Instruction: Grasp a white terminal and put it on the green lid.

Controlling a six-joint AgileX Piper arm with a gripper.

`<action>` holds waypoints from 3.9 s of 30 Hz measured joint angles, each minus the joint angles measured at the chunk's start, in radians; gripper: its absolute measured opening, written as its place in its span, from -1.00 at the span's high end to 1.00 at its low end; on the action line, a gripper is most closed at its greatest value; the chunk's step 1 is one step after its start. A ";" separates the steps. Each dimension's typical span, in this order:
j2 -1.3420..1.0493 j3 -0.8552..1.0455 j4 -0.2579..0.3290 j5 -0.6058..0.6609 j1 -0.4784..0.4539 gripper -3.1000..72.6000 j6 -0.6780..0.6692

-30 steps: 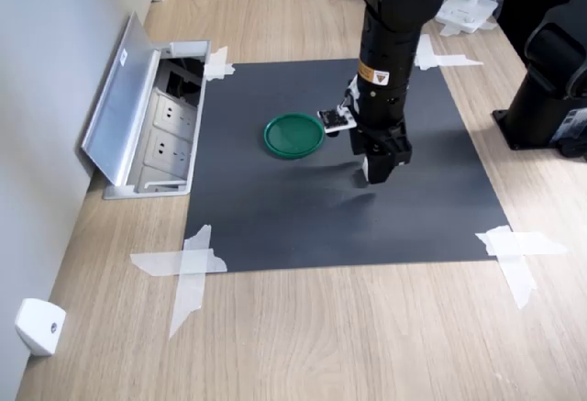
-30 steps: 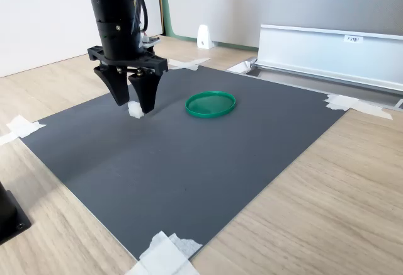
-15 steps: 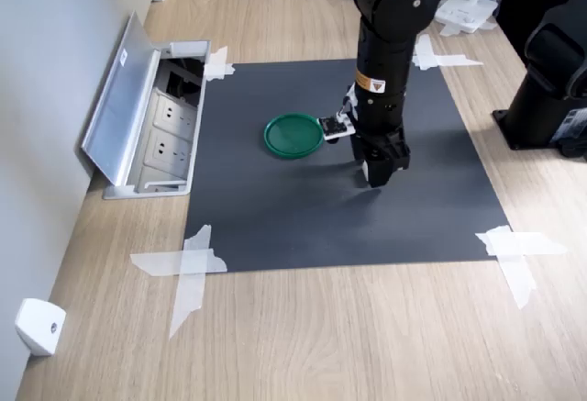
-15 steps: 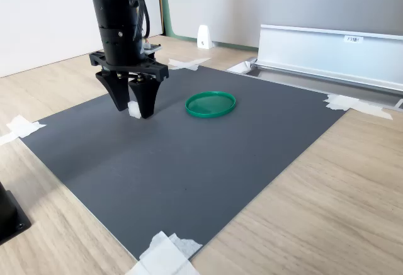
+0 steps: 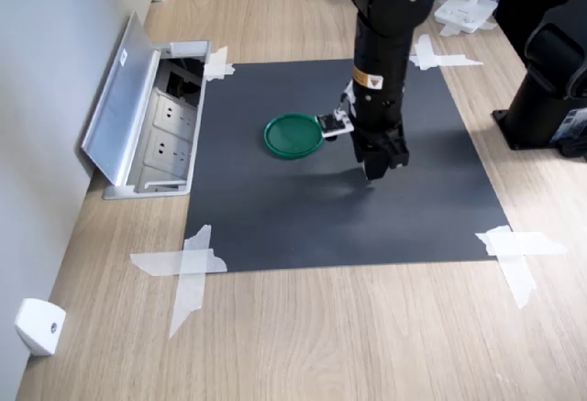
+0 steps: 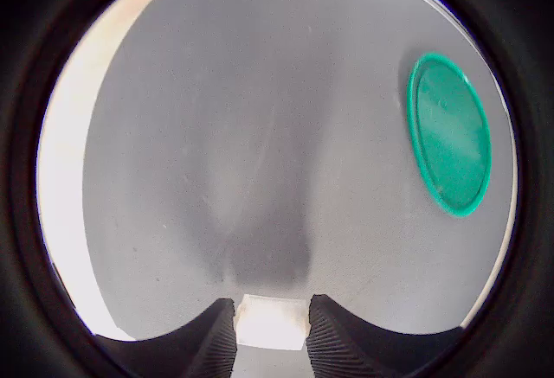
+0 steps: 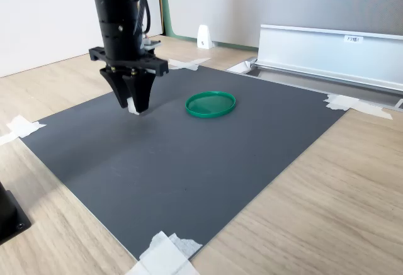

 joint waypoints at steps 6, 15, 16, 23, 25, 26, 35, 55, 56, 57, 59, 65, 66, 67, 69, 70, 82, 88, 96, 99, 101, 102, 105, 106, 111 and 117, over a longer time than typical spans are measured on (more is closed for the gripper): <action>0.002 -0.116 0.003 0.042 -0.087 0.09 -0.069; 0.083 -0.225 -0.001 0.081 -0.237 0.09 -0.169; 0.099 -0.234 -0.001 0.082 -0.245 0.09 -0.170; 0.188 -0.274 -0.007 0.049 -0.257 0.09 -0.176; 0.205 -0.278 -0.007 0.045 -0.257 0.09 -0.173; 0.210 -0.278 -0.007 0.043 -0.259 0.09 -0.172; 0.223 -0.278 -0.014 0.032 -0.302 0.09 -0.184; 0.226 -0.278 0.003 0.030 -0.302 -0.48 -0.197; 0.222 -0.278 -0.002 0.025 -0.302 -0.51 -0.193; 0.218 -0.278 -0.004 0.022 -0.302 -0.52 -0.192; 0.191 -0.278 -0.008 0.015 -0.302 -0.52 -0.189; 0.018 -0.278 -0.012 -0.027 -0.302 -0.16 -0.145; -0.017 -0.278 -0.012 -0.036 -0.302 -0.04 -0.136; -0.052 -0.278 -0.012 -0.045 -0.302 0.10 -0.122; -0.117 -0.278 -0.012 -0.062 -0.302 0.38 -0.093; -0.155 -0.278 -0.012 -0.072 -0.302 0.52 -0.076; -0.723 0.000 -0.044 -0.251 -0.302 0.93 0.000; -1.013 0.292 -0.044 -0.393 -0.302 0.93 0.000; -1.268 0.599 -0.010 -0.500 -0.302 0.93 0.008; -1.351 0.688 -0.008 -0.514 -0.302 0.93 0.008; -1.397 0.729 -0.007 -0.524 -0.302 0.93 0.008; -1.420 0.748 -0.006 -0.528 -0.302 0.93 0.008; -1.479 0.794 -0.005 -0.542 -0.302 0.93 0.008; -1.494 0.805 -0.005 -0.553 -0.302 0.93 0.008; -1.539 0.842 -0.004 -0.571 -0.302 0.93 0.008; -1.547 0.860 -0.004 -0.570 -0.302 0.93 0.008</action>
